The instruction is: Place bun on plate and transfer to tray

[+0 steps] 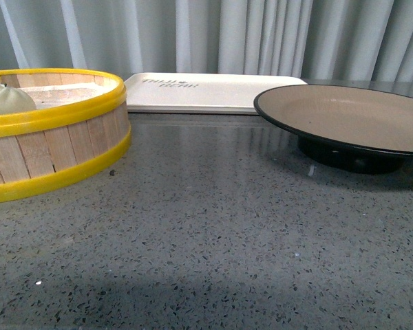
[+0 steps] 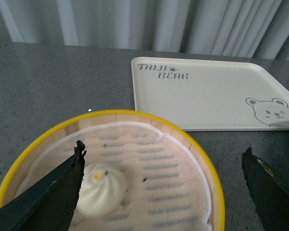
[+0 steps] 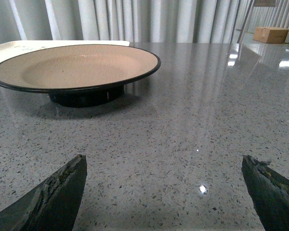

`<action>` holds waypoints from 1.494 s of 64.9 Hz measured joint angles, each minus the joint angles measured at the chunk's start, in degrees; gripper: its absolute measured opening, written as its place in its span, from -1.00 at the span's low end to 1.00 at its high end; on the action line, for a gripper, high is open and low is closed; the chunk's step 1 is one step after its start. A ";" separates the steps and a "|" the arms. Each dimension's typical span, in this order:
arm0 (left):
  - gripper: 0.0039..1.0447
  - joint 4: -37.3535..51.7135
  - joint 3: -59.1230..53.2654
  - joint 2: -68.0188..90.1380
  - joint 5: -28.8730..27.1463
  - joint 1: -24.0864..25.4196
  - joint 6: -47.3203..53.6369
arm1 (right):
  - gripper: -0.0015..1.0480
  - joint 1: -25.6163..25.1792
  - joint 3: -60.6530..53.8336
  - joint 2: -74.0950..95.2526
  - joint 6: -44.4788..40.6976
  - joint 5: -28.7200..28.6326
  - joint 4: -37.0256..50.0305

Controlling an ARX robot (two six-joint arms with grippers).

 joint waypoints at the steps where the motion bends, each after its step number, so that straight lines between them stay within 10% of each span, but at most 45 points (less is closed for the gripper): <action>1: 0.88 -0.48 1.53 1.81 -0.39 -0.44 0.50 | 0.84 0.00 0.00 0.00 0.00 0.02 0.00; 83: 0.88 -12.59 8.66 15.69 -3.02 5.03 8.28 | 0.84 0.02 0.00 0.00 0.00 0.00 0.00; 97: 0.30 -12.13 8.66 16.81 -3.21 4.96 9.22 | 0.84 0.00 0.00 0.00 -0.02 0.02 0.00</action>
